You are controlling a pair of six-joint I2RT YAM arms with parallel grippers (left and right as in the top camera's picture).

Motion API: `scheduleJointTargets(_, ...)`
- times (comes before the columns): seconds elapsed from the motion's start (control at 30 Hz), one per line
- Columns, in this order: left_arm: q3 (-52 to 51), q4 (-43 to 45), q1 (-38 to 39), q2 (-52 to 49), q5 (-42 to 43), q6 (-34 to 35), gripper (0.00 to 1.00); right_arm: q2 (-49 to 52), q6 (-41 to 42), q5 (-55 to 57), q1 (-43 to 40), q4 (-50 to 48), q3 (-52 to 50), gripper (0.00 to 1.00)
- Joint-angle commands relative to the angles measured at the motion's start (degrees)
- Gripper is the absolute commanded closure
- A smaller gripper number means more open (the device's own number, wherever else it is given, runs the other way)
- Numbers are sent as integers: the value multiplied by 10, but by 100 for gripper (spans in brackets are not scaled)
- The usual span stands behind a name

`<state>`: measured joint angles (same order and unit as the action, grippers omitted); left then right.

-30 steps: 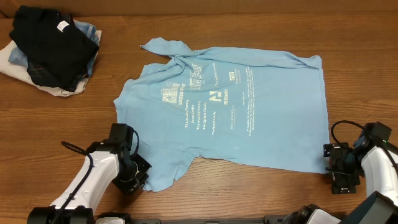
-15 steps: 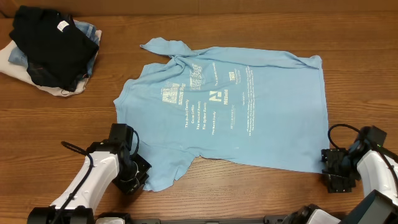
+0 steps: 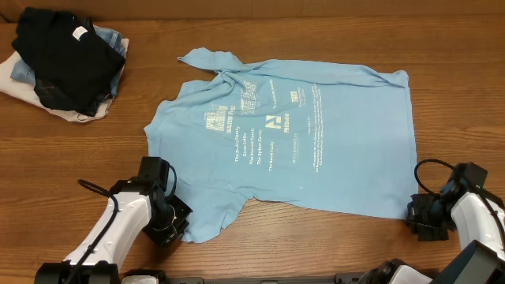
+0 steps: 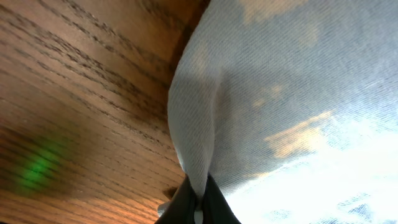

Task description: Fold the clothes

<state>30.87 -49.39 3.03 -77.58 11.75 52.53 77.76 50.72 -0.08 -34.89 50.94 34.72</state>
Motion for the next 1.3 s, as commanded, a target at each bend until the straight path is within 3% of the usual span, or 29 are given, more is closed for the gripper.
scheduleJointTargets(0.0, -19, 5, 4, -9, 9, -14, 96, 0, 6, 0, -3, -1, -3, 91)
scheduleJointTargets(0.07, -19, 5, 4, -9, 23, -24, 96, 0, 6, 0, -3, -1, -3, 96)
scheduleJointTargets(0.27, -18, 2, 4, -9, 96, -43, 96, -1, 8, 0, -3, -1, -1, 96)
scheduleJointTargets(0.73, -7, -45, 4, 53, 73, -47, 96, -1, 18, 0, -3, 51, 51, 96)
scheduleJointTargets(1.27, 96, -272, 4, 242, 1, -31, 96, -63, 34, 30, -3, 124, 71, 96)
